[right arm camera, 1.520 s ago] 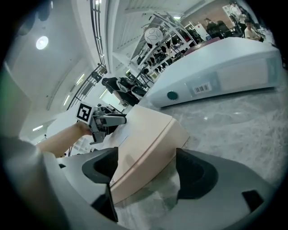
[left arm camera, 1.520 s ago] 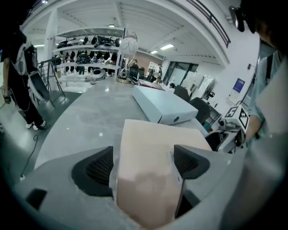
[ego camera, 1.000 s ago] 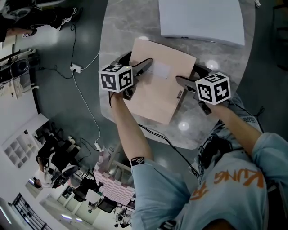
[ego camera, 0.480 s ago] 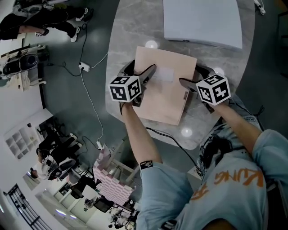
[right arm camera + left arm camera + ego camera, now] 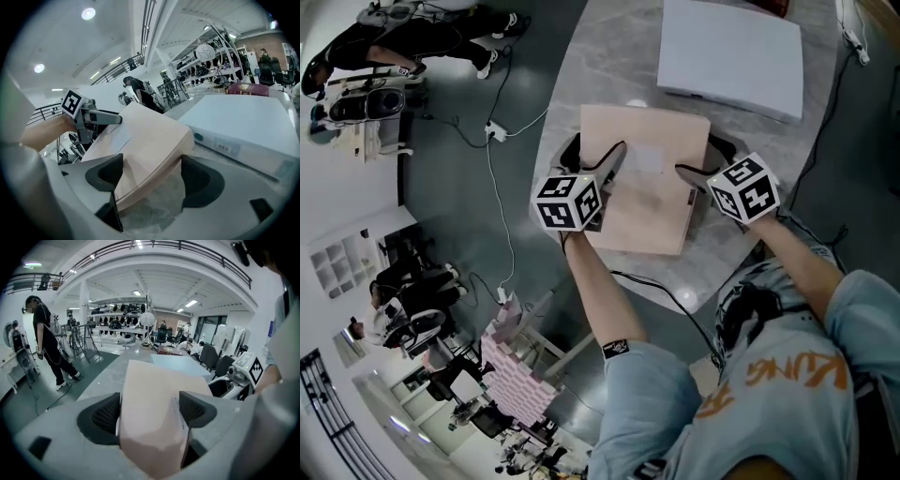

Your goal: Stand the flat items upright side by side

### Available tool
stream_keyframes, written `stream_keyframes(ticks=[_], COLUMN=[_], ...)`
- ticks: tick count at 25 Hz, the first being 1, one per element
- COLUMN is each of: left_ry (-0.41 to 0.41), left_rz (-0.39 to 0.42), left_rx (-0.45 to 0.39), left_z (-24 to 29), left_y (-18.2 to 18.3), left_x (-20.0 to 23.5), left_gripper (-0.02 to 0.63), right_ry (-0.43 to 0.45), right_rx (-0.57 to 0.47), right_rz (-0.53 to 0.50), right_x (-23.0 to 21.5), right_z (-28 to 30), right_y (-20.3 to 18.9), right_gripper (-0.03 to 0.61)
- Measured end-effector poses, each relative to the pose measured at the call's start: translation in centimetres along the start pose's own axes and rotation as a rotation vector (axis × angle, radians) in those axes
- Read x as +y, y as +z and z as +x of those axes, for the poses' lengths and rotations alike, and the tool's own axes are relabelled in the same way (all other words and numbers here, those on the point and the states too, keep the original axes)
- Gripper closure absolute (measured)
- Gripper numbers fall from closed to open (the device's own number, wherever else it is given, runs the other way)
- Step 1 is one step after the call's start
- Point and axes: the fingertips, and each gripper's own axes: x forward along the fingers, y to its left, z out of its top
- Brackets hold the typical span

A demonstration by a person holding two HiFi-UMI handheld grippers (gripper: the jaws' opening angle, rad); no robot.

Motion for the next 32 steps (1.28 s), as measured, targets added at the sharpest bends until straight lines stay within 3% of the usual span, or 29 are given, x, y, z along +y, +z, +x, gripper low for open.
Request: stream_keyframes(ticks=[5, 18, 25, 32], left_ry=[0.066, 0.271, 0.354, 0.452], left_rz=[-0.015, -0.081, -0.126, -0.168], left_rx=[-0.080, -0.282, -0.341, -0.387], left_z=[-3.6, -11.1, -14.2, -16.5], left_y=[-1.1, -1.3, -2.4, -4.1], left_x=[-1.6, -4.7, -7.0, -9.0], left_gripper=[0.206, 0.210, 0.215, 0.223], right_ry=[0.007, 0.079, 0.124, 0.178], right_rx=[-0.050, -0.181, -0.281, -0.326], right_rz=[-0.044, -0.216, -0.233, -0.336], right_x=[1.7, 4.8, 6.3, 8.4], right_z=[-1.5, -5.0, -7.4, -9.0], right_y=[-0.1, 3.8, 6.6, 8.1], right_gripper=[0.189, 0.203, 0.241, 0.253])
